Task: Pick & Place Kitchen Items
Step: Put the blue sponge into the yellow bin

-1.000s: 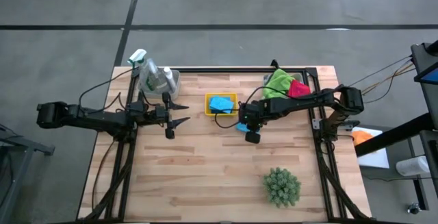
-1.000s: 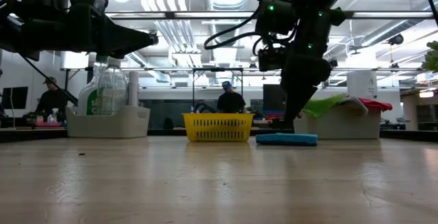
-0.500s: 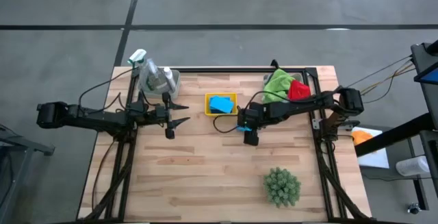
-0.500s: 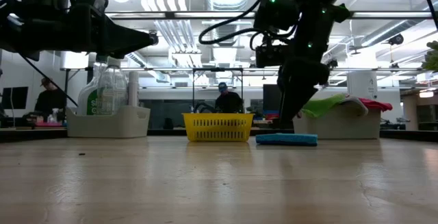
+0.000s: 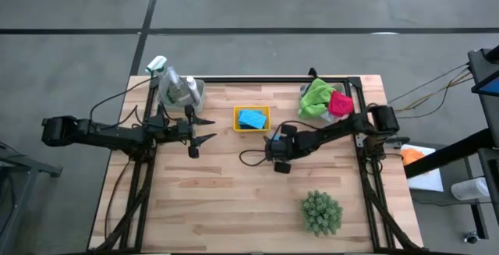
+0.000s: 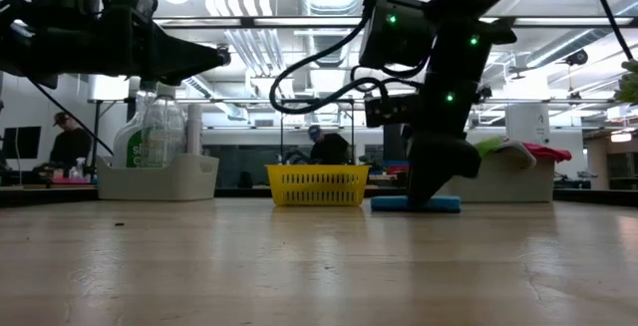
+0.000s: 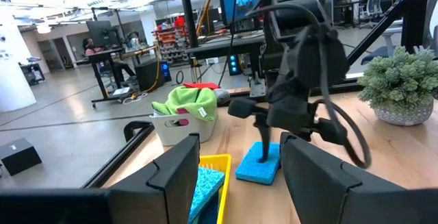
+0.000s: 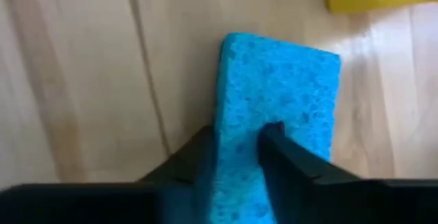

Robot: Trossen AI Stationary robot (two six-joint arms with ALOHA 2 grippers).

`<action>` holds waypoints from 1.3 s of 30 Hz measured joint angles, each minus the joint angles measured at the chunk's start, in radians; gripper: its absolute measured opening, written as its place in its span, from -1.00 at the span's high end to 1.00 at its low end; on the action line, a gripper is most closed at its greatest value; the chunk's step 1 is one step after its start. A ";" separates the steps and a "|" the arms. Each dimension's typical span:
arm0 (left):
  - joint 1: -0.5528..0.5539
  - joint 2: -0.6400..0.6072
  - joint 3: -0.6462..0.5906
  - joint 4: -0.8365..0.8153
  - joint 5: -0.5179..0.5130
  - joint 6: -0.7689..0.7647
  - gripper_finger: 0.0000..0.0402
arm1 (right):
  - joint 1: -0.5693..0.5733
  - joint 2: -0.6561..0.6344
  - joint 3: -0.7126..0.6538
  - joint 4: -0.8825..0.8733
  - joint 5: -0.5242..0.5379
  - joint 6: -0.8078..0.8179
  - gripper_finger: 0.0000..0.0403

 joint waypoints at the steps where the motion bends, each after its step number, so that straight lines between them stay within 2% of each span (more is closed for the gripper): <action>1: 0.000 0.000 0.000 0.000 0.000 0.000 0.00 | 0.006 0.003 0.004 -0.003 0.000 0.001 0.50; 4: 0.000 0.000 0.000 0.000 0.000 0.000 0.00 | 0.028 0.005 0.009 -0.005 0.001 0.000 0.83; 13: 0.000 0.000 0.000 0.000 0.000 0.000 0.00 | 0.095 -0.084 0.039 0.034 -0.069 -0.036 0.91; 18: 0.000 0.000 0.000 -0.001 0.000 0.000 0.00 | 0.107 -0.154 0.016 0.229 -0.120 -0.115 0.91; 23: 0.000 0.000 0.000 0.001 0.000 0.000 0.00 | 0.091 -0.172 -0.064 0.605 -0.170 -0.255 0.91; 25: 0.000 0.000 0.000 0.002 0.000 0.000 0.00 | 0.057 -0.175 -0.079 0.687 -0.173 -0.302 0.91; 27: 0.000 0.000 0.000 0.001 0.000 0.000 0.00 | 0.010 -0.179 -0.076 0.682 -0.170 -0.338 0.91; 33: 0.000 0.000 0.000 0.001 0.000 0.010 0.00 | -0.137 -0.174 0.011 0.488 -0.167 -0.436 0.91; 39: 0.000 0.000 0.000 0.001 0.000 0.017 0.00 | -0.217 -0.121 0.097 0.354 -0.181 -0.535 0.91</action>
